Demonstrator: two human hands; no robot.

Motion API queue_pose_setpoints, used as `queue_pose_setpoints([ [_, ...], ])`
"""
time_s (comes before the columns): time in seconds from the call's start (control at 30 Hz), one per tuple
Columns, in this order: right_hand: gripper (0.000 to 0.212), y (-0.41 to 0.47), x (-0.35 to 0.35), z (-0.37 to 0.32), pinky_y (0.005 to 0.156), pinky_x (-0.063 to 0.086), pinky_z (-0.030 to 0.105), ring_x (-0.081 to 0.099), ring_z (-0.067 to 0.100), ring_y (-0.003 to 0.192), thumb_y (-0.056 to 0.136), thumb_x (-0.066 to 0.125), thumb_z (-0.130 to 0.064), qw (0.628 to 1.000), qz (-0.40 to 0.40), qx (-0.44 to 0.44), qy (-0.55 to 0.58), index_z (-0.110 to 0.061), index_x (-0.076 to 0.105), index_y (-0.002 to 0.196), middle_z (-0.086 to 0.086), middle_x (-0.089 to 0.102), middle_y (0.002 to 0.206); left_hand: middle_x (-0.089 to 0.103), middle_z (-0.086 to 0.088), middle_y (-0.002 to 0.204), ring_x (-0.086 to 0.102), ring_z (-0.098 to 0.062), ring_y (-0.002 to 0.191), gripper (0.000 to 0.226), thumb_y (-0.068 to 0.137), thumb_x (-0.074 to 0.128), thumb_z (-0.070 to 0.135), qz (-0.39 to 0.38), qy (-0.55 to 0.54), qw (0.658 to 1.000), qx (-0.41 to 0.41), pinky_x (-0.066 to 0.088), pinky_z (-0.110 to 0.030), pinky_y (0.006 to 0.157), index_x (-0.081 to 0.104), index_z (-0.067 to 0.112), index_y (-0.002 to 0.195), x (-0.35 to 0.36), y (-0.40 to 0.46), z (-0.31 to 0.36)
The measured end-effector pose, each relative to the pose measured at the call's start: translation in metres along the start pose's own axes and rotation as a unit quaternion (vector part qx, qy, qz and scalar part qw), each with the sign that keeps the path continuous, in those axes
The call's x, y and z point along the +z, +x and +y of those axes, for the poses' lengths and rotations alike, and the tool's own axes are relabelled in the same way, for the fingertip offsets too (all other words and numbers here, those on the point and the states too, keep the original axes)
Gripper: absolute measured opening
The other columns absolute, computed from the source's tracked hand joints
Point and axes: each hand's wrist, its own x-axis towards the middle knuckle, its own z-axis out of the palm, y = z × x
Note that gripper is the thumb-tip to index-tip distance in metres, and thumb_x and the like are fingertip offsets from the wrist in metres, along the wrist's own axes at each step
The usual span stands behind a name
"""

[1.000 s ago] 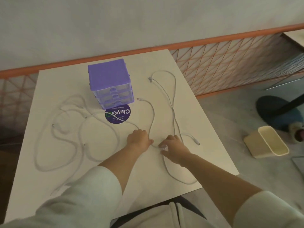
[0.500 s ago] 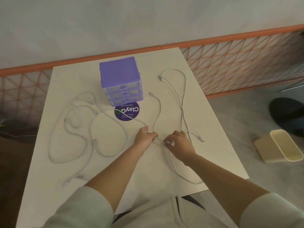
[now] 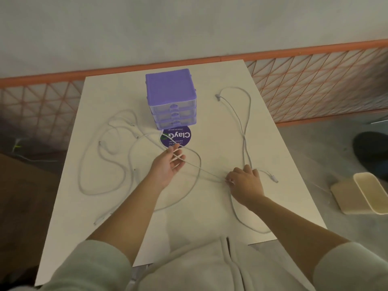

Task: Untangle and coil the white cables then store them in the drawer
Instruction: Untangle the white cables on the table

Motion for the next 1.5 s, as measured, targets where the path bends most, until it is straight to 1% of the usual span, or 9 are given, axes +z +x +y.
queue_pose_setpoints([
  [0.1, 0.028, 0.007, -0.008, -0.025, 0.094, 0.028, 0.036, 0.042, 0.022, 0.113, 0.094, 0.046, -0.040, 1.000, -0.010, -0.026, -0.008, -0.029, 0.064, 0.113, -0.008, 0.059, 0.116, 0.056, 0.000, 0.086, 0.060, -0.014, 0.081, 0.021, 0.103, 0.045, 0.022, -0.016, 0.024, 0.999, 0.035, 0.058, -0.024, 0.071, 0.065, 0.016, 0.105, -0.004, -0.003, 0.006],
  [0.3, 0.026, 0.022, -0.034, -0.105, 0.072, 0.040, 0.027, 0.054, 0.016, 0.079, 0.098, 0.053, -0.041, 0.927, -0.025, -0.018, 0.373, -0.021, 0.060, 0.113, -0.009, 0.058, 0.083, 0.063, 0.006, 0.086, 0.059, -0.007, 0.080, 0.017, 0.099, 0.054, 0.020, -0.029, 0.014, 0.998, 0.056, 0.053, -0.020, 0.077, 0.068, 0.023, 0.109, -0.001, -0.013, 0.012],
  [0.4, 0.018, 0.022, -0.039, -0.113, 0.062, 0.037, 0.023, 0.047, 0.012, 0.067, 0.102, 0.049, -0.032, 0.911, 0.022, -0.018, 0.411, -0.019, 0.060, 0.106, -0.014, 0.052, 0.071, 0.067, 0.009, 0.082, 0.061, -0.005, 0.079, 0.016, 0.099, 0.054, 0.021, -0.013, -0.100, 0.992, 0.070, 0.051, -0.022, 0.079, 0.068, 0.025, 0.105, -0.015, -0.016, 0.033],
  [0.57, 0.018, 0.025, -0.031, -0.096, 0.074, 0.040, 0.030, 0.056, 0.016, 0.092, 0.102, 0.042, -0.039, 0.939, -0.001, 0.000, 0.345, -0.034, 0.059, 0.097, -0.008, 0.060, 0.103, 0.069, 0.011, 0.080, 0.068, -0.005, 0.073, 0.018, 0.101, 0.049, 0.029, 0.005, -0.123, 0.985, 0.121, 0.056, -0.024, 0.077, 0.065, 0.026, 0.108, -0.047, -0.023, 0.062],
  [0.83, 0.035, 0.023, -0.038, -0.095, 0.053, 0.037, 0.027, 0.049, 0.013, 0.056, 0.091, 0.050, -0.062, 0.952, -0.047, 0.031, 0.302, -0.032, 0.068, 0.083, -0.009, 0.052, 0.061, 0.069, 0.006, 0.101, 0.070, -0.011, 0.091, 0.014, 0.100, 0.051, 0.019, 0.012, -0.133, 0.979, 0.155, 0.059, -0.028, 0.078, 0.063, 0.020, 0.107, -0.075, -0.025, 0.062],
  [1.2, 0.056, 0.023, -0.035, -0.064, 0.059, 0.038, 0.032, 0.056, 0.025, 0.077, 0.093, 0.031, -0.070, 0.991, -0.037, 0.033, 0.120, -0.021, 0.056, 0.081, -0.003, 0.059, 0.070, 0.064, -0.002, 0.102, 0.064, -0.018, 0.089, 0.015, 0.106, 0.040, 0.020, 0.083, -0.257, 0.948, 0.167, 0.050, -0.045, 0.094, 0.054, 0.018, 0.107, -0.117, -0.028, 0.077],
  [1.3, 0.048, 0.025, -0.036, -0.058, 0.074, 0.043, 0.036, 0.053, 0.030, 0.086, 0.096, 0.030, -0.062, 0.994, -0.016, 0.027, 0.109, -0.022, 0.052, 0.079, -0.002, 0.060, 0.071, 0.063, -0.001, 0.081, 0.055, -0.010, 0.054, 0.019, 0.106, 0.037, 0.018, 0.110, -0.302, 0.931, 0.173, 0.056, -0.029, 0.068, 0.052, 0.017, 0.095, -0.132, -0.027, 0.087],
  [1.37, 0.036, 0.027, -0.037, -0.060, 0.075, 0.042, 0.038, 0.050, 0.034, 0.087, 0.097, 0.032, -0.047, 0.989, -0.020, 0.026, 0.142, -0.023, 0.045, 0.075, -0.001, 0.057, 0.068, 0.050, 0.004, 0.069, 0.037, -0.006, 0.040, 0.028, 0.108, 0.032, 0.024, 0.136, -0.265, 0.938, 0.179, 0.039, -0.016, 0.044, 0.048, 0.020, 0.085, -0.139, -0.026, 0.094],
  [1.5, 0.025, 0.035, -0.046, -0.082, 0.060, 0.040, 0.034, 0.054, 0.026, 0.075, 0.097, 0.043, -0.037, 0.972, -0.015, 0.009, 0.234, -0.022, 0.051, 0.079, -0.004, 0.056, 0.067, 0.033, 0.010, 0.054, 0.023, -0.004, 0.040, 0.033, 0.105, 0.036, 0.040, 0.165, -0.118, 0.959, 0.197, 0.020, -0.016, 0.039, 0.048, 0.023, 0.080, -0.130, -0.032, 0.097],
])
